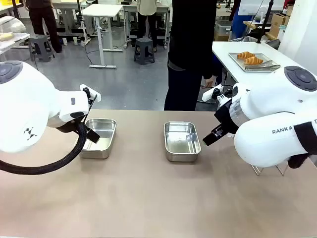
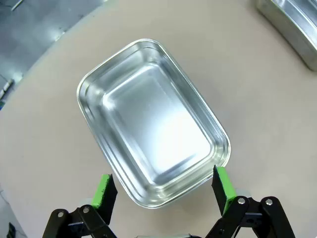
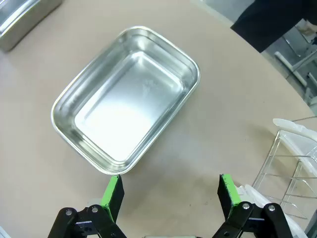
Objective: Place the bread in airtight containers.
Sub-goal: Lift both Airtight Container.
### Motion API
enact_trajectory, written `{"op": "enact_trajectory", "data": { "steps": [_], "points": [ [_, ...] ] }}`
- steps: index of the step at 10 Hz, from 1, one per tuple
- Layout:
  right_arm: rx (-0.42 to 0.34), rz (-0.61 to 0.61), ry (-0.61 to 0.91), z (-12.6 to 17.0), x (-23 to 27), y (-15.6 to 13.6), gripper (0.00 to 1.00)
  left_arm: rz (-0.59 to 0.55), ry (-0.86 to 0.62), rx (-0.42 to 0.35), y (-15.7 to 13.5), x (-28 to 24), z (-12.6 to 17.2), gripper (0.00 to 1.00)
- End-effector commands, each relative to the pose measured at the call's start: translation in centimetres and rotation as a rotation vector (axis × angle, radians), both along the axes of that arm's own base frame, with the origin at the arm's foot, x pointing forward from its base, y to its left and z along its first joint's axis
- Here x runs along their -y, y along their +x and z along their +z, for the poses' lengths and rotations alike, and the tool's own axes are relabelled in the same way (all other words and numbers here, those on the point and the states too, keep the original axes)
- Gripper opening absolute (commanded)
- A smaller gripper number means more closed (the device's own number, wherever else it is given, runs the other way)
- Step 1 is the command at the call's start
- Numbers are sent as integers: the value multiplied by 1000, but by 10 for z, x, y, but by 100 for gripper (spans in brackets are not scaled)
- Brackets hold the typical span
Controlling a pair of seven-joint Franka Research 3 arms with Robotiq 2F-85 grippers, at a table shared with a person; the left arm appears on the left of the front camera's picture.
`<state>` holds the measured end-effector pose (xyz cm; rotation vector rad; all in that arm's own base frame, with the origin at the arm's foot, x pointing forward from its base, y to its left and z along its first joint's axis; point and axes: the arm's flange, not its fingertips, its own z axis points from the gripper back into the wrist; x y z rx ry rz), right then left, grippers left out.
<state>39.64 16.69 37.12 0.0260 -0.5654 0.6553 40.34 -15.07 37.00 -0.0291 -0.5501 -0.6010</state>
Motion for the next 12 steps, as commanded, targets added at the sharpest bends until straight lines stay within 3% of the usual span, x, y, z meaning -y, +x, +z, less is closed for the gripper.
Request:
{"op": "enact_trajectory", "data": {
  "steps": [1,10,12],
  "points": [
    [0,0,0,0,0,0,100,0,0,0,0,0,0,100],
    [0,0,0,0,0,0,100,0,0,0,0,0,0,100],
    [34,-40,90,74,13,9,100,-16,-77,-5,13,-18,58,100]
  ]
}}
